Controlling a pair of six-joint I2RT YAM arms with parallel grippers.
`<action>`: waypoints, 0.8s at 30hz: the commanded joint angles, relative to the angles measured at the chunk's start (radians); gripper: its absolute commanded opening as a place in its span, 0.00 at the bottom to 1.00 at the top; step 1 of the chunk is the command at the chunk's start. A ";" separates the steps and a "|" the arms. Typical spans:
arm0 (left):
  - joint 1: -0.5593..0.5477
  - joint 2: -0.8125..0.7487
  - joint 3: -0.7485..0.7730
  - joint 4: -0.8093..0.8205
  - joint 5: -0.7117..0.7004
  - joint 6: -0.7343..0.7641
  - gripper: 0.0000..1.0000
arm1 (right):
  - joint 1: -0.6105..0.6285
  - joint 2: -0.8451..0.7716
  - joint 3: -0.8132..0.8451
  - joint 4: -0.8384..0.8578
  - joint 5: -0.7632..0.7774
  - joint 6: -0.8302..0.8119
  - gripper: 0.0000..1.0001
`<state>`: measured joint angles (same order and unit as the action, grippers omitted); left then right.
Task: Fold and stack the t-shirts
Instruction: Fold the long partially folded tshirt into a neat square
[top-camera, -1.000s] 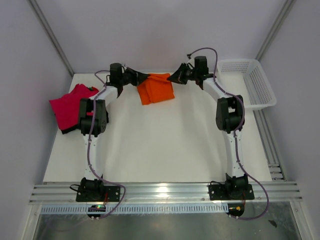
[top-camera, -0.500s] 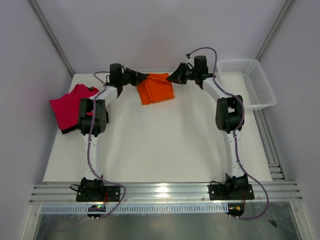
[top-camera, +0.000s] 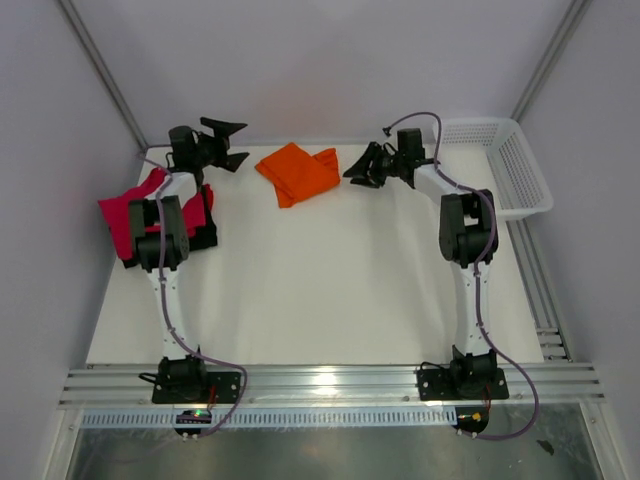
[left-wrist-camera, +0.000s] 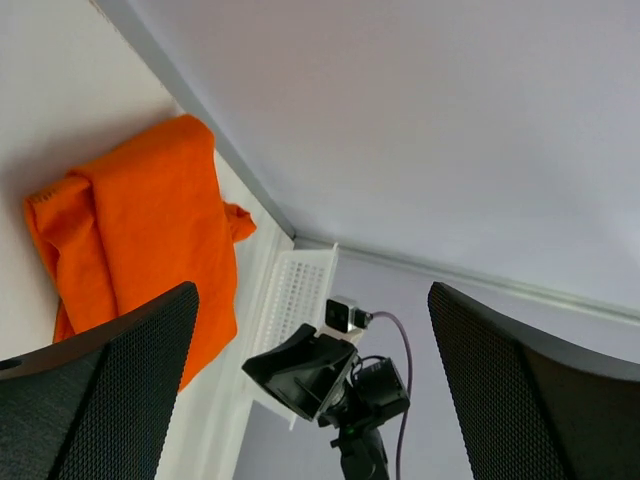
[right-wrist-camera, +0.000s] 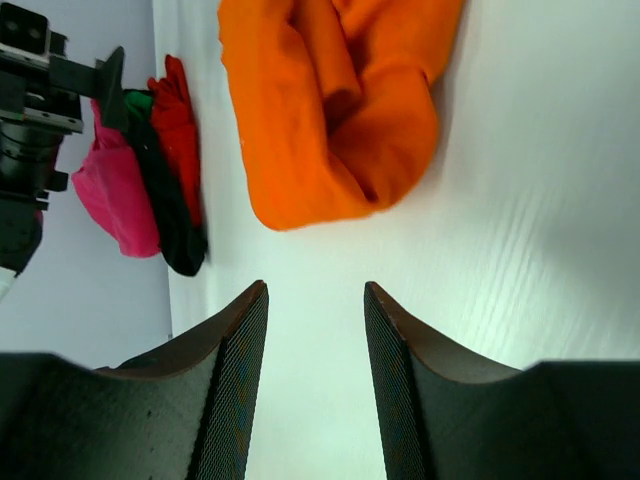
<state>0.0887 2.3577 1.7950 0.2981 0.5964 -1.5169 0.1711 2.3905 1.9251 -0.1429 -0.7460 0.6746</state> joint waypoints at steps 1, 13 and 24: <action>-0.043 -0.084 -0.015 -0.005 0.105 0.092 0.99 | 0.030 -0.143 -0.115 0.088 -0.018 -0.032 0.48; -0.147 -0.316 -0.330 -0.140 0.143 0.290 0.99 | 0.153 -0.361 -0.313 0.023 0.043 -0.187 0.48; -0.398 -0.517 -0.523 -0.507 -0.076 0.554 0.99 | 0.183 -0.295 -0.151 -0.208 0.364 -0.204 0.48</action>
<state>-0.3027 1.9472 1.3331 -0.0624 0.6186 -1.0847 0.3607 2.0628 1.6878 -0.2581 -0.5297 0.5026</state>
